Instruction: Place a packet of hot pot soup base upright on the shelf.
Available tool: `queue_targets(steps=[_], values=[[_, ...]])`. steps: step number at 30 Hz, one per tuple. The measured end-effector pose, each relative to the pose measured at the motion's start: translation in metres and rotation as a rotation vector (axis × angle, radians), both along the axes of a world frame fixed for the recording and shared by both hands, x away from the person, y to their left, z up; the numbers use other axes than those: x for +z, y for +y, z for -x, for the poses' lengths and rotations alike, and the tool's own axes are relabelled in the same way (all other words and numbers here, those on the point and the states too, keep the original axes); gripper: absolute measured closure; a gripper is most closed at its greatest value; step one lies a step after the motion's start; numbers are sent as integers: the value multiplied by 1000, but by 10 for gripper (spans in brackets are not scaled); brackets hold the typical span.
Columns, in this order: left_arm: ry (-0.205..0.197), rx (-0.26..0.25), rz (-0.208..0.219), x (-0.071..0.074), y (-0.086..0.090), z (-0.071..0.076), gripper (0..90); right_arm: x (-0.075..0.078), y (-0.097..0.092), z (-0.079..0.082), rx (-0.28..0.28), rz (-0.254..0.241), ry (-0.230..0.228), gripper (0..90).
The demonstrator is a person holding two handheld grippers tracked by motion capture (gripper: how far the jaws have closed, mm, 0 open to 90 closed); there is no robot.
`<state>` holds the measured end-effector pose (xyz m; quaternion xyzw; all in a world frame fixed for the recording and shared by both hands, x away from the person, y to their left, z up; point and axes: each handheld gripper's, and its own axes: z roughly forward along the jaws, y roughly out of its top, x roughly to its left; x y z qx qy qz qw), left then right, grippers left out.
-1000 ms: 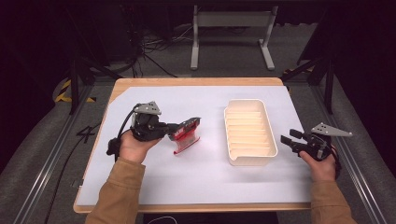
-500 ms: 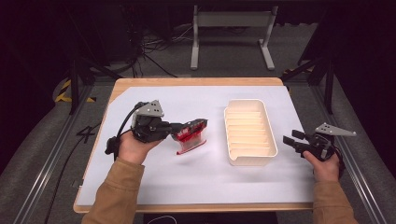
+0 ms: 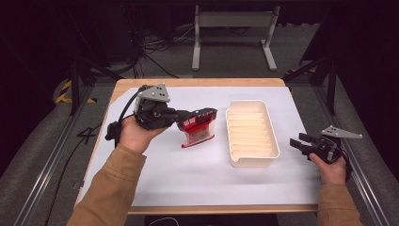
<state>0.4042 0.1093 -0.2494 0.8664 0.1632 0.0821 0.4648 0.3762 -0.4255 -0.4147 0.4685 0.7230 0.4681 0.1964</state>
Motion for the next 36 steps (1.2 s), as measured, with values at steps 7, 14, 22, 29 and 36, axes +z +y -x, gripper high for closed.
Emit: queue_targets(steps=[7,14,22,29,36], values=[[-57,-13,-30,19,-11,-2,893,-2,-2,2,-4,17,17,410],[-97,-42,-56,30,-21,-6,893,-2,-5,6,-15,26,19,412],[-140,-75,-44,31,-35,-16,893,0,-7,10,-21,22,17,407],[-130,-111,-30,30,-60,-25,892,2,-9,14,-42,32,19,403],[-120,-141,-17,27,-81,-31,893,8,-12,24,-61,43,11,401]])
